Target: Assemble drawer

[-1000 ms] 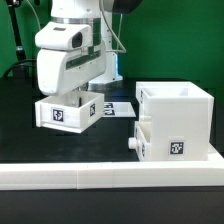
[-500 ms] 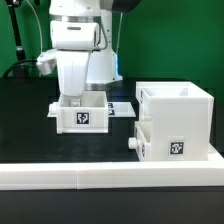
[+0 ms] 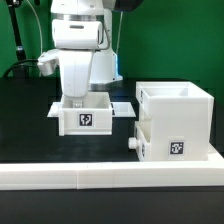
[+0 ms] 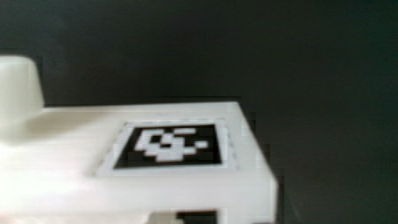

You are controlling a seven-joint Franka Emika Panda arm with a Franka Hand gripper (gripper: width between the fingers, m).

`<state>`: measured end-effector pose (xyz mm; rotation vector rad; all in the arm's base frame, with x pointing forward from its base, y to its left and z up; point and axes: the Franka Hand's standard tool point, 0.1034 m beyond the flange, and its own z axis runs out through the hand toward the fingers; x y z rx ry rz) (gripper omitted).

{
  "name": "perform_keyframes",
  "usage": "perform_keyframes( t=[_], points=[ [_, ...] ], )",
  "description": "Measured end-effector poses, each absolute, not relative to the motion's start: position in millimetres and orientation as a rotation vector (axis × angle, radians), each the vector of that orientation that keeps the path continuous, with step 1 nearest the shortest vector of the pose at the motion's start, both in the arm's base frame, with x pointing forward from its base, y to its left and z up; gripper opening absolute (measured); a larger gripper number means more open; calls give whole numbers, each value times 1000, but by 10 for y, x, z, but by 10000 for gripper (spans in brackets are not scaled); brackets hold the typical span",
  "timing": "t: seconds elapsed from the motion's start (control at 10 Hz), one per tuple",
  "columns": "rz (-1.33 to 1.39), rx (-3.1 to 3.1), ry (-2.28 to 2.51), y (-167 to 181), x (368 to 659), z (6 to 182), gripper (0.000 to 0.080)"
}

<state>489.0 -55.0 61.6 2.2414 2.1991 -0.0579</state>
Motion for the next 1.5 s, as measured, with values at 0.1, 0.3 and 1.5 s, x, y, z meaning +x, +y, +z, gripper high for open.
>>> perform_keyframes(
  t=[0.1, 0.3, 1.5],
  points=[
    [-56, 2239, 2202, -536, 4898, 619, 42],
    [-51, 2243, 2198, -461, 5035, 657, 42],
    [-2, 2276, 2151, -137, 5190, 624, 42]
  ],
)
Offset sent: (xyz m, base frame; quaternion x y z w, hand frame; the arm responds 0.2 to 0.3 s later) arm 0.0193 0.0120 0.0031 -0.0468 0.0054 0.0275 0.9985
